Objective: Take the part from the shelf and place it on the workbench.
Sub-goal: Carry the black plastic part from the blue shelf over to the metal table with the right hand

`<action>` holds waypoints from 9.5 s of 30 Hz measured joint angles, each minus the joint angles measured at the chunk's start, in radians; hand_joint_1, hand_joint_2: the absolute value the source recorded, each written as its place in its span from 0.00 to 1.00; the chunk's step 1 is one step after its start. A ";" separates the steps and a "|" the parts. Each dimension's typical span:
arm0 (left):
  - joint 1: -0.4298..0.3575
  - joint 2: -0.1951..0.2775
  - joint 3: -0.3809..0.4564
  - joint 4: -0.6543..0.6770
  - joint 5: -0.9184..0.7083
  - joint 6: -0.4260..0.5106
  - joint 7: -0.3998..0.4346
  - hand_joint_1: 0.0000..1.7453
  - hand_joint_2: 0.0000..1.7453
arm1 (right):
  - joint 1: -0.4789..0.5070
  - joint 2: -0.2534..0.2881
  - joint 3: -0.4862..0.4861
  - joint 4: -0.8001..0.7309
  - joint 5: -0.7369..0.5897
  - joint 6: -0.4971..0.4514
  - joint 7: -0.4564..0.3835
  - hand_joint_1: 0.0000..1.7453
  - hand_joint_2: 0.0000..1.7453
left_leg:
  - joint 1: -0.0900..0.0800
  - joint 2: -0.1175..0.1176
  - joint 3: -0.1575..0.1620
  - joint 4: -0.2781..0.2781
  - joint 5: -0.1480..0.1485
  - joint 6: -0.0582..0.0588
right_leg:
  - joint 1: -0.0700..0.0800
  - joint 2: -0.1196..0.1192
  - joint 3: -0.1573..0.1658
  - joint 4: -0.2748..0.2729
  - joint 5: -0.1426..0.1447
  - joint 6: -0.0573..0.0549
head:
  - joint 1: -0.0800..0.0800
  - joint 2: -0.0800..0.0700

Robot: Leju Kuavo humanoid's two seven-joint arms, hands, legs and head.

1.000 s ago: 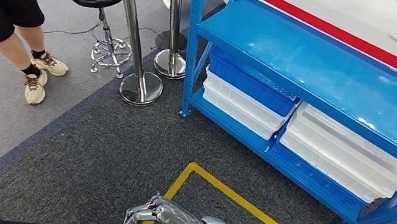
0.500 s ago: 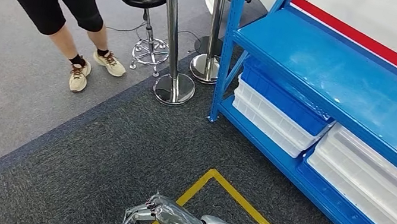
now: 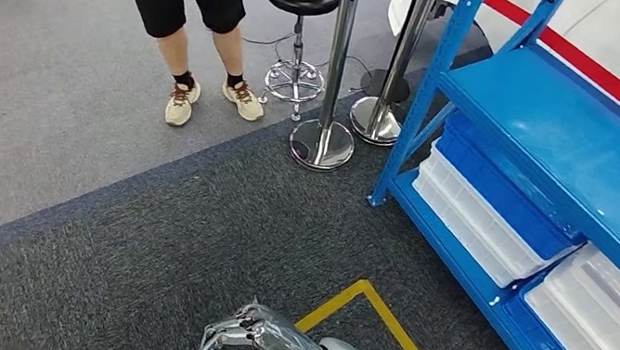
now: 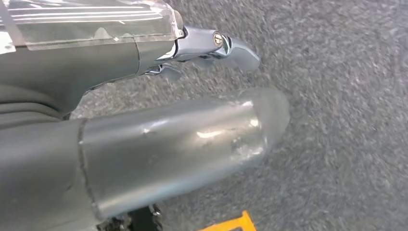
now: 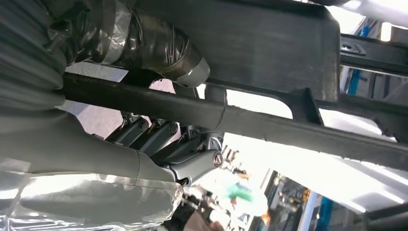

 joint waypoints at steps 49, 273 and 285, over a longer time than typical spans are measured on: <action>-0.020 -0.082 -0.008 0.010 -0.028 -0.040 0.020 0.00 0.00 | -0.114 0.093 0.050 0.143 0.027 -0.022 0.139 0.96 1.00 | 0.018 0.026 -0.132 0.229 -0.078 -0.059 | 0.005 -0.061 0.105 -0.275 0.149 -0.034 | 0.000 0.000; 0.007 -0.015 -0.025 0.021 -0.052 -0.047 0.055 0.00 0.00 | -0.036 0.041 -0.039 0.052 0.018 -0.004 0.036 0.96 1.00 | 0.015 0.031 0.000 0.027 -0.051 -0.013 | 0.018 0.017 0.072 -0.162 0.059 -0.010 | 0.001 0.000; 0.005 -0.016 -0.020 0.021 -0.058 -0.048 0.054 0.00 0.00 | -0.032 0.036 -0.040 0.053 0.029 0.007 0.045 0.96 1.00 | 0.018 0.033 0.056 0.019 -0.104 -0.056 | 0.002 0.007 0.056 -0.230 0.143 -0.014 | 0.001 0.000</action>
